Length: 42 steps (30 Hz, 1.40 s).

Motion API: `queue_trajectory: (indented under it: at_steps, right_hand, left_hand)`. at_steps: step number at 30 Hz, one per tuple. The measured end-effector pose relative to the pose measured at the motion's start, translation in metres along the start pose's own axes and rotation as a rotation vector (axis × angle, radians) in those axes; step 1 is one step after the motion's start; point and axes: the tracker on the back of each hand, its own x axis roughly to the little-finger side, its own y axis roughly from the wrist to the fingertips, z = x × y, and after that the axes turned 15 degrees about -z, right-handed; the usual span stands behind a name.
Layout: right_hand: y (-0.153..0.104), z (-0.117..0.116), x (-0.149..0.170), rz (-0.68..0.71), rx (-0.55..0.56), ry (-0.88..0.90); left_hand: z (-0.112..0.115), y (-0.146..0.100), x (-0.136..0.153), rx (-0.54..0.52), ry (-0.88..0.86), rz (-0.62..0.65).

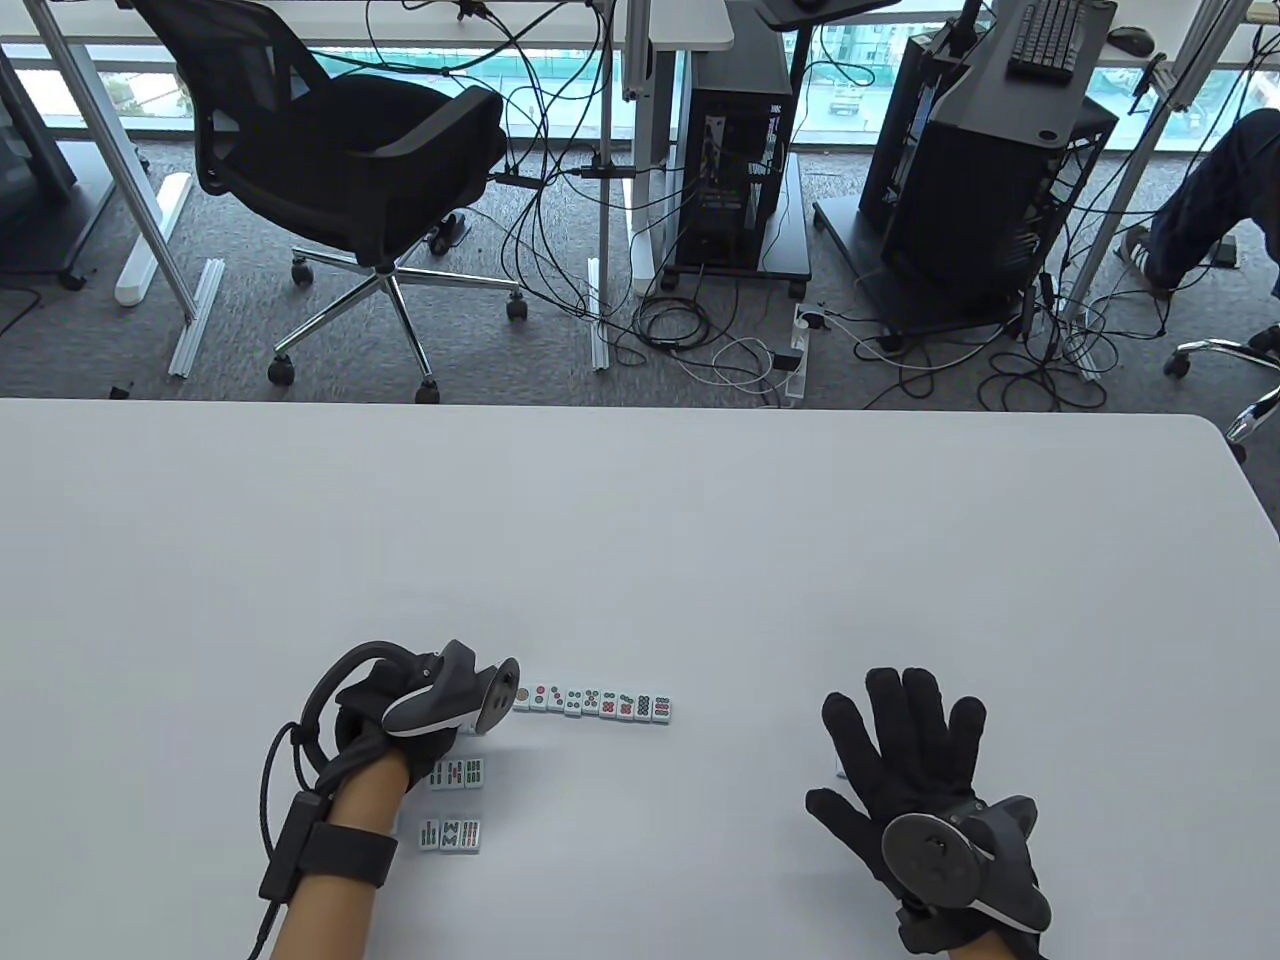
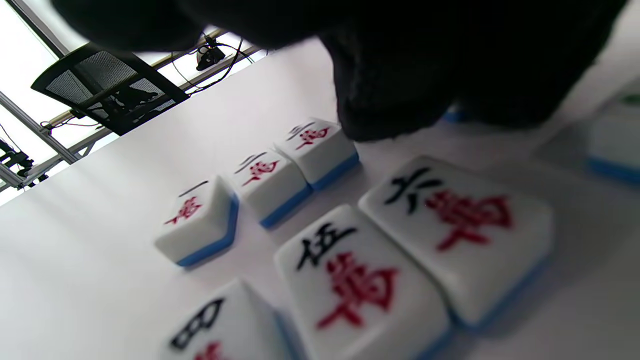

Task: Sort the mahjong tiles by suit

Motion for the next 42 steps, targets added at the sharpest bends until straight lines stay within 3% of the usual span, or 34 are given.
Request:
queue_trajectory:
  at_steps: [4, 8, 11, 13, 18, 23, 30, 34, 38, 42]
  right_hand:
    - [0.000, -0.001, 0.000, -0.001, -0.010, -0.003]
    - [0.000, -0.001, 0.000, -0.002, -0.010, 0.005]
    - [0.001, -0.004, 0.001, -0.003, -0.026, -0.003]
    - [0.001, -0.004, 0.001, -0.005, -0.033, -0.004]
    - [0.000, -0.004, 0.000, -0.006, -0.031, -0.003]
    - [0.000, -0.005, 0.000, -0.003, -0.035, 0.010]
    - [0.000, -0.005, 0.000, -0.001, -0.035, 0.015]
    - [0.000, -0.006, 0.000, 0.000, -0.040, 0.011]
    - [0.001, -0.007, 0.000, 0.001, -0.045, 0.005]
    - [0.001, -0.006, 0.000, -0.002, -0.048, 0.003]
  left_hand:
    - [-0.007, -0.003, 0.007, -0.031, 0.012, -0.028]
    - [-0.031, -0.019, 0.009, -0.114, -0.037, -0.067]
    - [-0.048, -0.035, -0.010, -0.070, -0.151, 0.025]
    - [-0.055, -0.043, -0.029, -0.082, -0.137, 0.087]
    - [-0.049, -0.046, -0.065, -0.081, 0.003, 0.152]
    - [-0.035, -0.046, -0.081, -0.110, 0.042, 0.171]
    - [-0.050, -0.053, -0.067, -0.157, 0.104, 0.107]
    - [-0.066, -0.044, -0.040, -0.191, 0.130, -0.041]
    - [-0.055, -0.026, -0.022, -0.134, 0.152, -0.119]
    - [-0.036, -0.014, -0.022, -0.060, 0.160, -0.117]
